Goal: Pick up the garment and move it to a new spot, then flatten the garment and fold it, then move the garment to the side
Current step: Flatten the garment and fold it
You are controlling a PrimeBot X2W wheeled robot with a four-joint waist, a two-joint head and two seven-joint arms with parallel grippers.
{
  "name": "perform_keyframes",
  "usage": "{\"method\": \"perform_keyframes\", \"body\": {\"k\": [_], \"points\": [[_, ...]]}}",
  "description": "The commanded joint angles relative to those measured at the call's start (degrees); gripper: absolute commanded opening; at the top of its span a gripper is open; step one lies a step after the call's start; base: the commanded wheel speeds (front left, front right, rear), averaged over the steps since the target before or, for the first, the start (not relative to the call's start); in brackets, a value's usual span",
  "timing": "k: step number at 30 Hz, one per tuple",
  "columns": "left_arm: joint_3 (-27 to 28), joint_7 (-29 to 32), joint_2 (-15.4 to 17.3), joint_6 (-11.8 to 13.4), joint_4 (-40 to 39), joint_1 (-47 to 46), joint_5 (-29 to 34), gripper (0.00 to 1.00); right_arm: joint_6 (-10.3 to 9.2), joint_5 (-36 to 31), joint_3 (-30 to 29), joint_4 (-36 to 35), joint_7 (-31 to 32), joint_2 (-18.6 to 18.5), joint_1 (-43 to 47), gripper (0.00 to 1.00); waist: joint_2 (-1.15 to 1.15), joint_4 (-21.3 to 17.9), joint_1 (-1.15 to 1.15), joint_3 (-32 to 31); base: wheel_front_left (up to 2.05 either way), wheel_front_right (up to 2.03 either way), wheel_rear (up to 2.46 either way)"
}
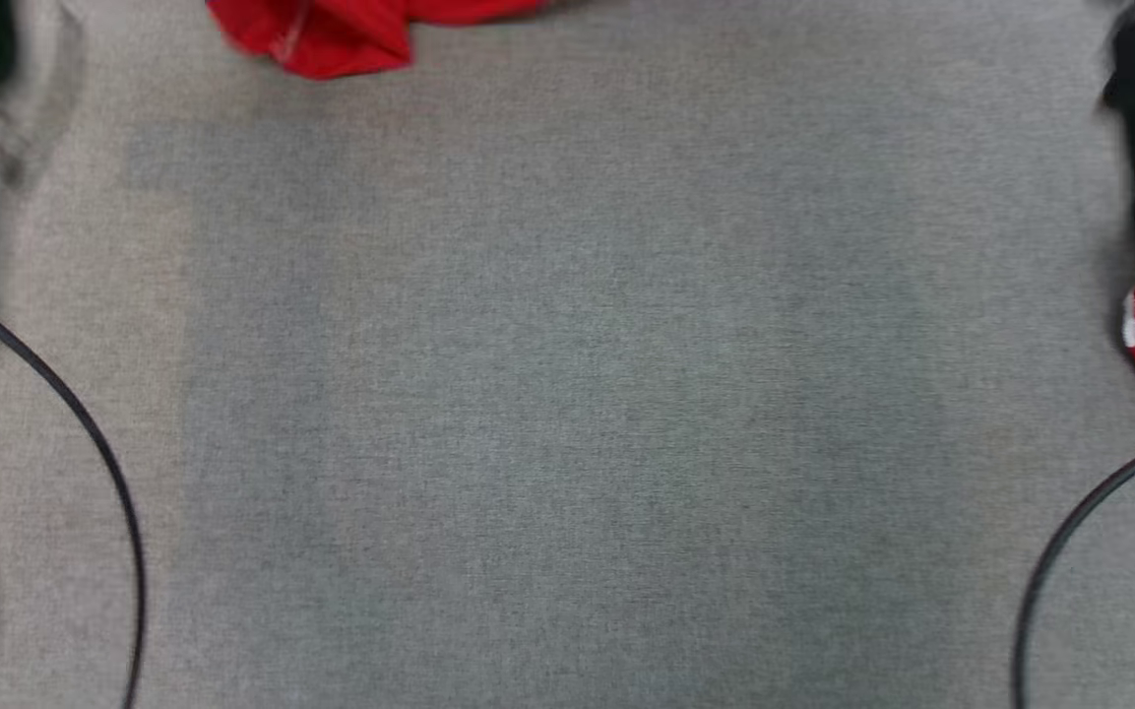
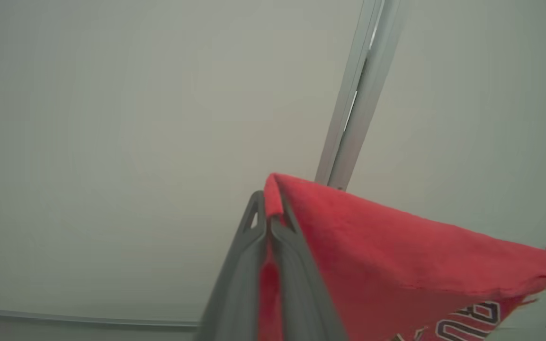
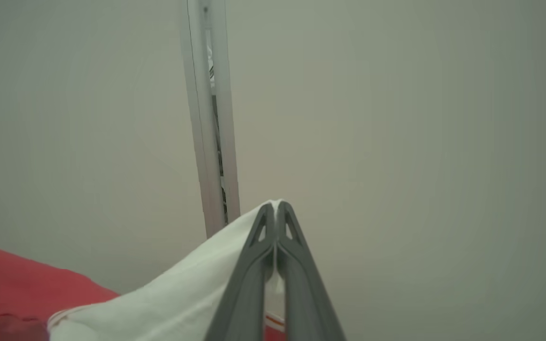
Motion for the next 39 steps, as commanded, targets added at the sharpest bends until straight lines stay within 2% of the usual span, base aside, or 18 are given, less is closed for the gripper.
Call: {"method": "perform_keyframes", "body": {"k": [1, 4, 7, 14, 21, 23, 27, 31, 33, 39], "points": [[0.13, -0.58, -0.15, -0.25, -0.42, 0.94, -1.13, 0.0, 0.01, 0.79, 0.36, -0.39, -0.39, -0.03, 1.58, 0.0, 0.0, 0.33, 0.0, 0.5, 0.0, 0.0, 0.0], [-1.73, -2.34, -1.14, -0.2, -2.29, 7.25, -0.88, 0.0, 0.01, 5.01, 1.98, -4.68, -0.39, -0.74, 10.42, 0.0, 0.0, 0.9, 0.0, 0.27, 0.0, 0.0, 0.0], [-1.02, -3.02, -1.01, -0.2, -4.87, 12.94, -0.27, 0.0, 0.01, 9.85, 2.73, -11.14, -0.35, -2.13, 20.23, 0.0, 0.0, 1.54, 0.0, 0.28, 0.0, 0.0, 0.0], [6.63, -3.1, 0.62, 1.01, -19.42, 31.44, 4.69, 0.0, 0.02, 16.92, 2.69, -28.08, -0.32, -3.78, 44.4, 0.0, 0.0, 1.1, 0.0, -1.27, 0.0, 0.0, 0.0], [8.02, 0.17, 3.34, 0.42, -31.01, 48.95, -1.63, 0.0, 0.02, 21.38, -0.42, -43.29, -0.04, -3.23, 65.51, 0.0, 0.0, 0.98, 0.0, -4.59, 0.0, 0.0, 0.0], [9.03, 2.34, 5.43, 0.58, -35.71, 52.39, -3.75, 0.0, 0.02, 22.1, -2.12, -48.19, 1.21, -2.6, 70.47, 0.0, 0.0, 1.12, 0.0, -5.42, 0.0, 0.0, 0.0], [11.35, 6.26, 9.09, 2.91, -46.21, 57.77, -7.28, 0.0, 0.02, 20.83, -6.11, -58.89, 5.72, -1.62, 78.56, 0.0, 0.0, 1.14, 0.0, -6.69, 0.0, 0.0, 0.0], [12.93, 9.66, 13.1, 7.49, -55.09, 63.36, -8.21, 0.0, 0.02, 19.3, -8.59, -68.74, 11.67, 0.03, 85.62, 0.0, 0.0, 0.4, 0.0, -8.1, 0.0, 0.0, 0.0], [13.21, 11.1, 14.11, 9.67, -59.04, 66.93, -8.91, 0.0, 0.02, 19.07, -9.44, -72.82, 14.64, 0.73, 89.04, 0.0, 0.0, -0.04, 0.0, -8.71, 0.0, 0.0, 0.0], [14.9, 13.42, 16.37, 14.79, -66.7, 78.2, -12.26, 0.0, 0.02, 21.82, -9.44, -79.2, 22.57, 1.25, 99.0, 0.0, 0.0, -1.75, 0.0, -10.31, 0.0, 0.0, 0.0]]}}
